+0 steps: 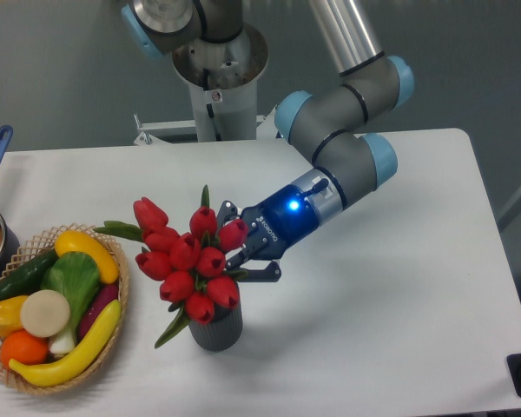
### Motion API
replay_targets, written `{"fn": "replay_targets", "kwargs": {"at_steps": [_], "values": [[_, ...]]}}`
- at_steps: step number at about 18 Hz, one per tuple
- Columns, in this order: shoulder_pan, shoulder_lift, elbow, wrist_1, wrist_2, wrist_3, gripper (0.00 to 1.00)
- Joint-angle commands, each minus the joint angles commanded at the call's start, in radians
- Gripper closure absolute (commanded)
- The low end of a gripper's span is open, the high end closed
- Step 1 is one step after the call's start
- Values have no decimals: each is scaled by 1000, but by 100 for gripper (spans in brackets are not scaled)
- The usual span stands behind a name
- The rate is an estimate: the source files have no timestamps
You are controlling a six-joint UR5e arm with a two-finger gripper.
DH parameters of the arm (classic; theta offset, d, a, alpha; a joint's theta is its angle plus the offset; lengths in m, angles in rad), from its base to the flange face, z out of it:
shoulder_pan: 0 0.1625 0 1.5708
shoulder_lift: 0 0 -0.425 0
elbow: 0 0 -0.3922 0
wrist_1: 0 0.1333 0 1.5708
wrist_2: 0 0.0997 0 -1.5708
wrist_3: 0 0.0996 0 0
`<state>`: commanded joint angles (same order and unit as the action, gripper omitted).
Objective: Insert the flowers into the vase
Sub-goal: 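Lower the tulip stems down into the grey vase opening, then open the gripper to release the tulip stems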
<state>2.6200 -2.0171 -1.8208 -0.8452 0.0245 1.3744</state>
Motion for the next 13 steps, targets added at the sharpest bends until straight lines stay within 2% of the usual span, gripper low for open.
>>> {"fn": "replay_targets", "kwargs": {"at_steps": [9, 13], "values": [[2, -49, -9, 0, 25, 58, 80], [2, -55, -18, 2, 44, 68, 76]]}}
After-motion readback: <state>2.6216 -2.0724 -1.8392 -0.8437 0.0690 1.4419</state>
